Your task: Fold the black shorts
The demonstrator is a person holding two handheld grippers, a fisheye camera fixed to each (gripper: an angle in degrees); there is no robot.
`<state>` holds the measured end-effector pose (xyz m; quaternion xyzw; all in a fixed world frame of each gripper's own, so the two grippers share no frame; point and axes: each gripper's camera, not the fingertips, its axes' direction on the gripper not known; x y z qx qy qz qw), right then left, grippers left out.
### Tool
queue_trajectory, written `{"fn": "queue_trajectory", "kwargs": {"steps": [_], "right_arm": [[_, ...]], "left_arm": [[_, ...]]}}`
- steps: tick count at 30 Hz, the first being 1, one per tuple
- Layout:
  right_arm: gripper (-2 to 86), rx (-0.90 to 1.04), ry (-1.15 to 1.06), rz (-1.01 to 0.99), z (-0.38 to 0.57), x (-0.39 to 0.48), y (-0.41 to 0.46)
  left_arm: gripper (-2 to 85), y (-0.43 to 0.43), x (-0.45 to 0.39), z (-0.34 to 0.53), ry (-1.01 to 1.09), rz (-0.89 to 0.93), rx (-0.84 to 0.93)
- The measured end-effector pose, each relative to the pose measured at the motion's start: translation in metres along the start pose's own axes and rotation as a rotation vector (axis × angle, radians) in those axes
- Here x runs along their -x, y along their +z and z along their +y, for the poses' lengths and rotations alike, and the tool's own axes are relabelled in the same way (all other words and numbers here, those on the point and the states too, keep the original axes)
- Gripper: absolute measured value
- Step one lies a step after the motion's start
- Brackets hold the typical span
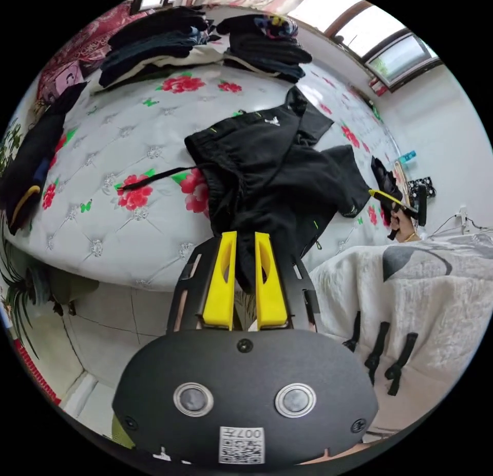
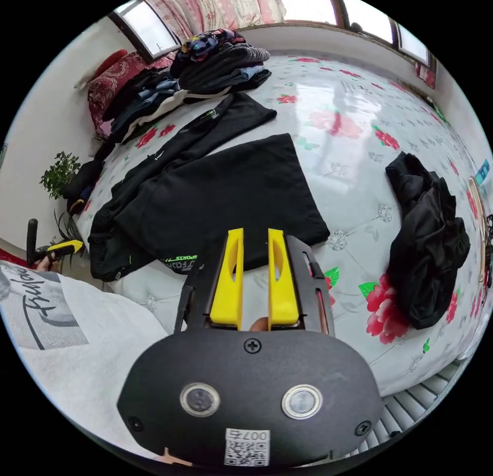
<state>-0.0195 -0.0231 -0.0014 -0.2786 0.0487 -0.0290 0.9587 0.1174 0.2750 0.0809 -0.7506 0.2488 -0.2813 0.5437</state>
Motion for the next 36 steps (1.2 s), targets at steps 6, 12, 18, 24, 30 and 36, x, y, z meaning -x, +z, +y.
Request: {"fn": "queue_trajectory", "kwargs": {"steps": [6, 12, 18, 24, 30, 36], "right_arm": [[6.6, 0.06, 0.106, 0.216, -0.036, -0.038, 0.03], [3.4, 0.141, 0.198, 0.146, -0.038, -0.067, 0.054], [0.5, 0.152, 0.16, 0.129, -0.038, -0.072, 0.054], [0.0, 0.061, 0.132, 0.032, -0.036, -0.072, 0.031], [-0.1, -0.008, 0.217, -0.131, -0.026, -0.079, 0.027], [-0.2, -0.016, 0.204, -0.197, -0.037, -0.08, 0.032]], "left_arm": [[14.1, 0.033, -0.015, -0.077, 0.044, -0.015, -0.004], [9.1, 0.127, -0.032, -0.148, 0.145, -0.218, 0.225], [5.7, 0.068, 0.029, -0.186, -0.037, -0.31, -0.001], [11.0, 0.014, 0.083, -0.161, -0.324, -0.25, -0.117], [13.1, 0.063, -0.007, -0.061, -0.253, -0.109, 0.003], [10.2, 0.119, -0.083, -0.032, -0.065, -0.354, 0.155]]}}
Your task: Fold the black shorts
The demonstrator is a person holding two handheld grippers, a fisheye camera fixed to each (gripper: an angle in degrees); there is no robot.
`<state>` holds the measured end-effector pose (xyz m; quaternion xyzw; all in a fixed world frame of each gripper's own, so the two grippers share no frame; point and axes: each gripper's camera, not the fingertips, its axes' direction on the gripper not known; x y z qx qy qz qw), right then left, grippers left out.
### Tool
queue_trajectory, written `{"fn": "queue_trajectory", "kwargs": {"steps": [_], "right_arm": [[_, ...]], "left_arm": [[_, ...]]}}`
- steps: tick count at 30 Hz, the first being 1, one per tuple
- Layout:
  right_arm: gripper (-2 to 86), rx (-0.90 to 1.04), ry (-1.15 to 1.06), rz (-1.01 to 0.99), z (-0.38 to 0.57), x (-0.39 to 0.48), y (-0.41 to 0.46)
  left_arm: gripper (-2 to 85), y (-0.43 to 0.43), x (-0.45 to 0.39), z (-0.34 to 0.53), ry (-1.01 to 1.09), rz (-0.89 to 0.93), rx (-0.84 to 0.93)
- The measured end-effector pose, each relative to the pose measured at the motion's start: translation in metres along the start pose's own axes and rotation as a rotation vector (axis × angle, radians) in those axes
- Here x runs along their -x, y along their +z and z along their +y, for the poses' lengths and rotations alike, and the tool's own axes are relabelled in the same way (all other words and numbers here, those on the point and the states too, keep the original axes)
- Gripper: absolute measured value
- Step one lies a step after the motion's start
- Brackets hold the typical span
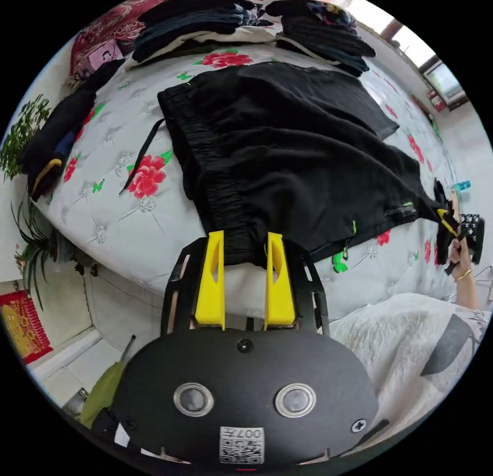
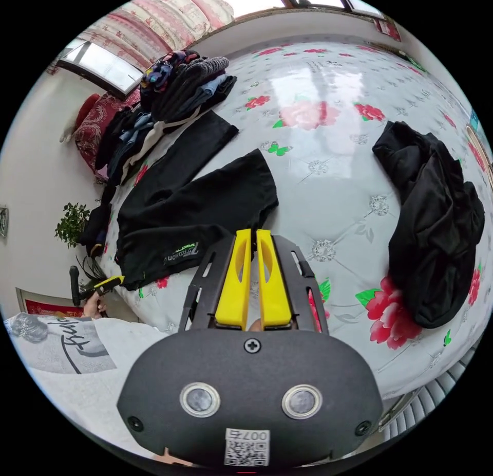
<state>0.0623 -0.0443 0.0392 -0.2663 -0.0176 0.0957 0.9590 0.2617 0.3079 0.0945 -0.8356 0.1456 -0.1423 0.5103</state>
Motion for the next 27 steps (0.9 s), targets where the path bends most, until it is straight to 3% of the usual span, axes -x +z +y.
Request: {"fn": "queue_trajectory", "kwargs": {"steps": [4, 7, 10, 14, 17, 21, 27], "right_arm": [[-0.1, -0.073, -0.125, -0.058, -0.018, 0.029, -0.035], [-0.1, -0.147, -0.324, -0.13, 0.002, 0.057, -0.081], [-0.1, -0.036, -0.445, -0.076, 0.045, 0.062, -0.072], [0.0, 0.228, -0.329, 0.022, 0.093, 0.027, 0.002], [0.2, 0.318, -0.259, 0.075, 0.123, 0.016, 0.039], [1.0, 0.309, -0.26, 0.116, 0.13, 0.021, 0.033], [4.3, 0.066, -0.23, 0.156, 0.088, 0.047, 0.003]], "left_arm": [[5.3, -0.012, -0.011, -0.013, 0.13, -0.083, 0.042], [3.5, -0.056, -0.001, 0.007, 0.132, -0.126, -0.058], [4.1, -0.077, 0.007, 0.041, 0.133, -0.145, -0.083], [4.5, -0.042, 0.013, 0.073, 0.052, -0.027, 0.02], [0.0, -0.022, 0.015, 0.086, -0.013, -0.072, 0.09], [-0.6, -0.032, 0.026, 0.098, -0.016, -0.074, 0.056], [4.6, -0.056, 0.088, 0.065, -0.157, 0.036, -0.088]]}}
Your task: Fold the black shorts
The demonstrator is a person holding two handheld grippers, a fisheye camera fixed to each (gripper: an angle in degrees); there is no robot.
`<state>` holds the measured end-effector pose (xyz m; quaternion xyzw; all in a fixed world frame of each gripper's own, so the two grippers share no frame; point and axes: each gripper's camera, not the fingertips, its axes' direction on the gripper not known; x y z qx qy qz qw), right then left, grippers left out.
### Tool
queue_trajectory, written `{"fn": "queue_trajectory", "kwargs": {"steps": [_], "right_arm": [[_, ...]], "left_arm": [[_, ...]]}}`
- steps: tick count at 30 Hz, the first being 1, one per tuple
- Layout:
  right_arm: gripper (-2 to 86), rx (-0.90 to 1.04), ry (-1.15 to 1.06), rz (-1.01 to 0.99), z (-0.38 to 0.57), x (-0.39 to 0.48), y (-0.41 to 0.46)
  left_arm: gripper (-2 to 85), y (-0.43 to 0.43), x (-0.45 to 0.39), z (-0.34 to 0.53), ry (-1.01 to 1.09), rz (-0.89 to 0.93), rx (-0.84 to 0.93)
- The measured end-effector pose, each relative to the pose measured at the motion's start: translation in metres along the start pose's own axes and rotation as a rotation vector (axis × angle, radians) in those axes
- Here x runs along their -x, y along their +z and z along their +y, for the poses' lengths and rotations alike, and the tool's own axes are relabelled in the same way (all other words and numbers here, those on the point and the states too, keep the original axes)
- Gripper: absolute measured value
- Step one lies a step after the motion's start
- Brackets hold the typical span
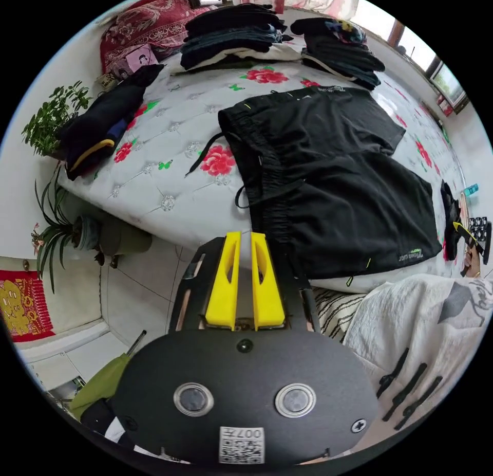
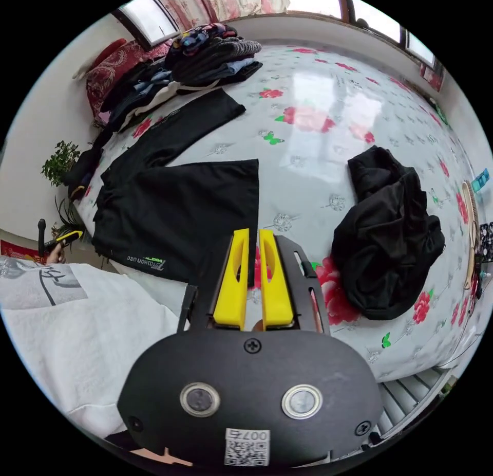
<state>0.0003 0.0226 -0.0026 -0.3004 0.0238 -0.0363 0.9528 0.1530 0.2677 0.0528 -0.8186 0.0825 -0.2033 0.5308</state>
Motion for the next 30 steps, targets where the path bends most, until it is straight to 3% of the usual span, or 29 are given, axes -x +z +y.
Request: {"fn": "queue_trajectory", "kwargs": {"steps": [6, 15, 18, 24, 25, 29, 30], "right_arm": [[9.1, -0.088, -0.139, -0.104, -0.125, 0.079, 0.03], [12.7, 0.009, -0.357, 0.001, -0.348, 0.216, 0.156], [13.1, 0.084, -0.442, 0.082, -0.402, 0.244, 0.207], [9.4, 0.271, -0.838, 0.197, -0.439, 0.303, 0.29], [6.9, 0.288, -0.884, 0.115, -0.44, 0.306, 0.288], [1.3, 0.343, -0.831, 0.126, -0.443, 0.304, 0.279], [0.7, 0.278, -0.846, 0.143, -0.433, 0.302, 0.262]], "left_arm": [[6.7, 0.009, 0.024, -0.098, 0.027, 0.006, -0.07], [10.8, 0.089, 0.045, -0.248, 0.103, 0.093, 0.013], [9.3, 0.103, 0.043, -0.25, 0.166, 0.061, -0.002], [2.4, 0.108, 0.046, -0.231, 0.26, 0.063, -0.078], [0.9, 0.108, 0.046, -0.231, 0.263, 0.061, -0.072], [-0.7, 0.1, 0.06, -0.228, 0.221, 0.106, -0.063], [-0.8, 0.088, 0.065, -0.222, 0.21, 0.131, -0.105]]}}
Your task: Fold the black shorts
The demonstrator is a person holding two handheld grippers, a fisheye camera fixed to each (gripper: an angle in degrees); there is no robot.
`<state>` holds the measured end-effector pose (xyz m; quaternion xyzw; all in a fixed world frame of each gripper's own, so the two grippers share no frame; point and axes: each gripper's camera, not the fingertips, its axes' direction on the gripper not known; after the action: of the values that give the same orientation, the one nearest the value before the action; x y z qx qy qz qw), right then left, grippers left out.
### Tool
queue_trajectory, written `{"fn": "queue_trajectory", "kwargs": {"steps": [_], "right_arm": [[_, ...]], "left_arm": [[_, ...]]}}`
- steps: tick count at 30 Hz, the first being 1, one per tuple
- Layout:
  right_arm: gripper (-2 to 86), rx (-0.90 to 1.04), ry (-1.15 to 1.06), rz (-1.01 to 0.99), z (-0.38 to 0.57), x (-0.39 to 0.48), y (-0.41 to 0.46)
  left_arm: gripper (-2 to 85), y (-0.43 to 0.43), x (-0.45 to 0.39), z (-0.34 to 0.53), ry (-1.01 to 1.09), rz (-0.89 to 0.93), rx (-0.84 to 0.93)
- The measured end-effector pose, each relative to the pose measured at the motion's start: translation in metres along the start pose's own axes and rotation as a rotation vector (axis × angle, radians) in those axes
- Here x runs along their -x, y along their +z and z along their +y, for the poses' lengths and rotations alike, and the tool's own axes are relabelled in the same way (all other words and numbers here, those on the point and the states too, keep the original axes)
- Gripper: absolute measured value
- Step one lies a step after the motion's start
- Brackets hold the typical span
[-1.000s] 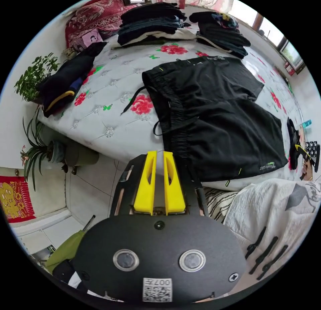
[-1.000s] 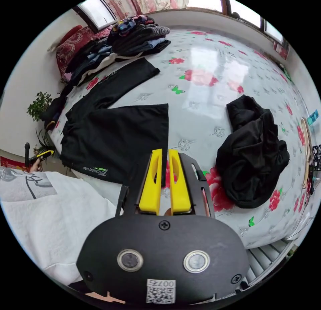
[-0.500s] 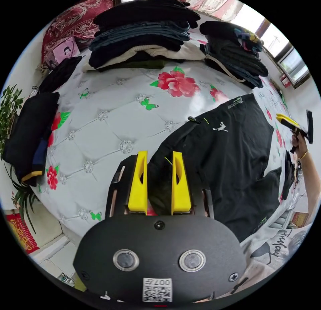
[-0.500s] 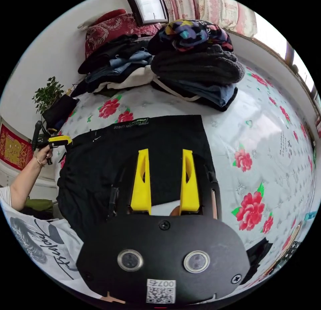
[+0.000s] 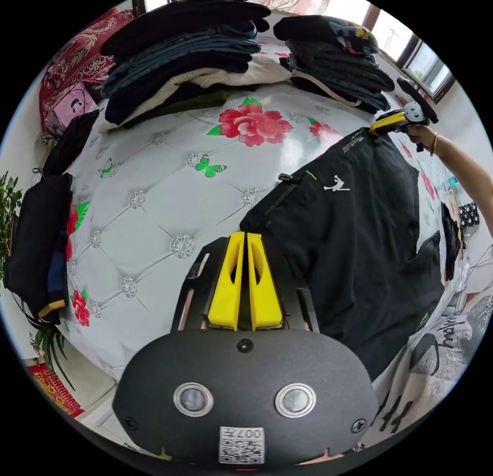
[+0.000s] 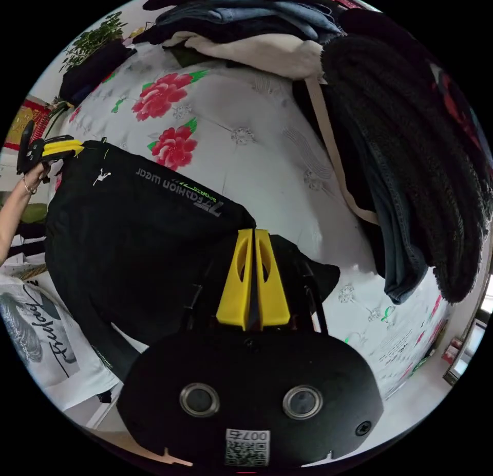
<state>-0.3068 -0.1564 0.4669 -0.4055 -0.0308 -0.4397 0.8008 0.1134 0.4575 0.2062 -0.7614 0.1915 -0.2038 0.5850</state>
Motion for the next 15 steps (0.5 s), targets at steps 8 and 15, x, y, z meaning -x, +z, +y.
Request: {"fn": "queue_trajectory", "kwargs": {"steps": [8, 15], "right_arm": [[-0.1, -0.479, 0.101, 0.17, 0.22, 0.072, -0.179], [-0.2, -0.484, 0.29, 0.189, 0.455, 0.194, -0.225]], "left_arm": [[-0.9, -0.137, -0.036, 0.084, 0.113, 0.11, -0.321], [-0.9, -0.167, -0.113, 0.186, 0.249, 0.152, -0.236]]}}
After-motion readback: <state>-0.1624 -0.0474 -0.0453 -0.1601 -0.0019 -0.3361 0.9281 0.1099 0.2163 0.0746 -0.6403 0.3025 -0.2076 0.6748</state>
